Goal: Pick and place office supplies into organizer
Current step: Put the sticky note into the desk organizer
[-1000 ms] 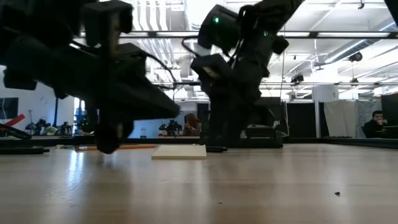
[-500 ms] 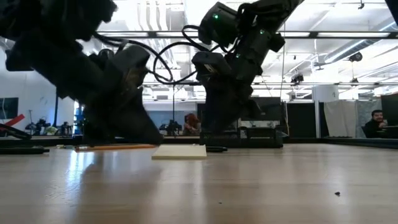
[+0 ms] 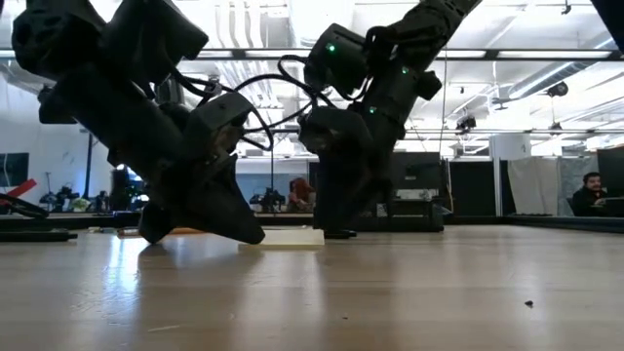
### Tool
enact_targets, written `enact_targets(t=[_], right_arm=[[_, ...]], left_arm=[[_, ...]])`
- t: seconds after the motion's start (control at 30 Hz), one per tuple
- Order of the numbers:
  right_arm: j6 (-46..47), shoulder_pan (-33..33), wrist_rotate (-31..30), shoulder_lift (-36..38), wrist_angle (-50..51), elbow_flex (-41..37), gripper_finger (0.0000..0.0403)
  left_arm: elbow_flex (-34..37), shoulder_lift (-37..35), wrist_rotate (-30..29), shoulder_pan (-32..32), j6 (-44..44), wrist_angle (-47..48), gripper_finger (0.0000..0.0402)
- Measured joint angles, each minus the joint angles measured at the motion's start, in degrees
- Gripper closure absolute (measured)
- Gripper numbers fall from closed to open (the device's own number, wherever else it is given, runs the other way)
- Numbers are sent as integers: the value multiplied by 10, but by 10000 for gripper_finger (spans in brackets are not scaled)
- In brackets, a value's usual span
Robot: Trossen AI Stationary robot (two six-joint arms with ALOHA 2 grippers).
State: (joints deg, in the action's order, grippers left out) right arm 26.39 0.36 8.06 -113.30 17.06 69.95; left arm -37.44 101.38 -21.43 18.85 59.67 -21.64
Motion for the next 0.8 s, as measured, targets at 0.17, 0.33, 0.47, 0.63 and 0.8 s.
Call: enact_targets(t=[0.17,0.33,0.47,0.63,0.8], right_arm=[[-66,2,27,-11,1,1,268],[-114,7,26,-19,3,15,268],[-151,7,15,-21,-14,37,268],[-170,7,7,-20,-11,63,268],[-174,8,8,-20,-17,72,268]], left_arm=[[-1,0,0,-1,-2,7,401],[1,0,-11,-1,-8,7,401],[1,1,-16,-5,-21,5,401],[0,2,-23,-8,-49,2,401],[4,2,-27,-14,-51,0,401]])
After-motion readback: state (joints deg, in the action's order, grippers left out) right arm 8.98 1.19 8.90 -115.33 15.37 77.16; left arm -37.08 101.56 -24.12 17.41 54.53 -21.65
